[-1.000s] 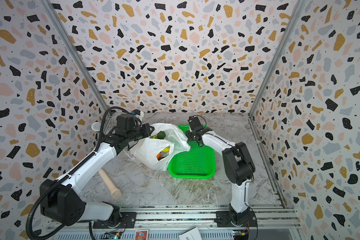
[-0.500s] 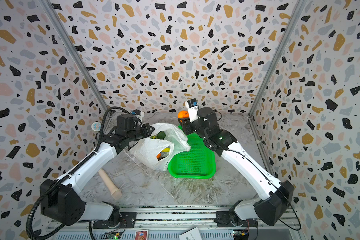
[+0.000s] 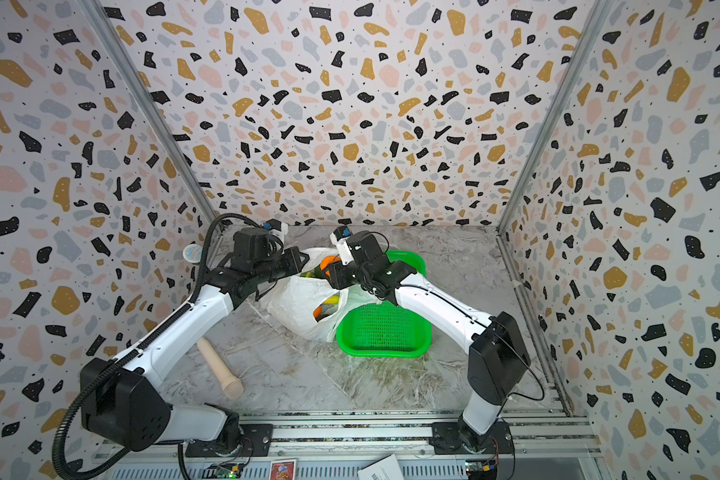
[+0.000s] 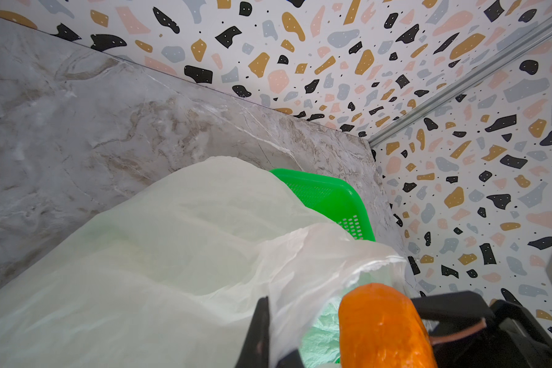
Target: Place the fruits into the plastic bag
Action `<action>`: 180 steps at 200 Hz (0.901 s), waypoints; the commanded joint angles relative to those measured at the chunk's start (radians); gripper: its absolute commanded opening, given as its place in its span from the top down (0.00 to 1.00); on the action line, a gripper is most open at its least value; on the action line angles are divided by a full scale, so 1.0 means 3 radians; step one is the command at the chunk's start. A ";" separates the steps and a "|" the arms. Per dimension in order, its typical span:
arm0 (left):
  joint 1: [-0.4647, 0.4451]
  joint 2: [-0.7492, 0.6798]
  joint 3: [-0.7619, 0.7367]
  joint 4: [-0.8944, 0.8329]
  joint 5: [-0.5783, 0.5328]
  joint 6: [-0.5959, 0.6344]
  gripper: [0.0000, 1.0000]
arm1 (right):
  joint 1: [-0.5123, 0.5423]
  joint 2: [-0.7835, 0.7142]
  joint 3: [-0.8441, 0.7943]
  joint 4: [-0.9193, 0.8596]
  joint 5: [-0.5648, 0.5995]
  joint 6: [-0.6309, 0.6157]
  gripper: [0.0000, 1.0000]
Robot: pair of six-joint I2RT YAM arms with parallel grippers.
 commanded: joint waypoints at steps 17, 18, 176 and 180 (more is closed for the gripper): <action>-0.0012 -0.0025 0.0009 0.0122 0.0045 -0.0038 1.00 | -0.0004 0.0079 0.0386 -0.0181 0.0069 0.0021 0.27; -0.0010 -0.0027 0.0007 0.0122 0.0045 -0.0038 1.00 | -0.0004 0.0077 0.0388 -0.0180 0.0074 0.0020 0.27; -0.0013 -0.0025 0.0015 0.0070 0.0009 0.0023 1.00 | -0.0024 -0.0796 -0.0980 -0.0101 -0.0504 -0.0458 0.23; -0.0014 -0.0025 0.0017 0.0066 0.0009 0.0023 1.00 | -0.0028 -0.0765 -0.0984 -0.0102 -0.0461 -0.0456 0.23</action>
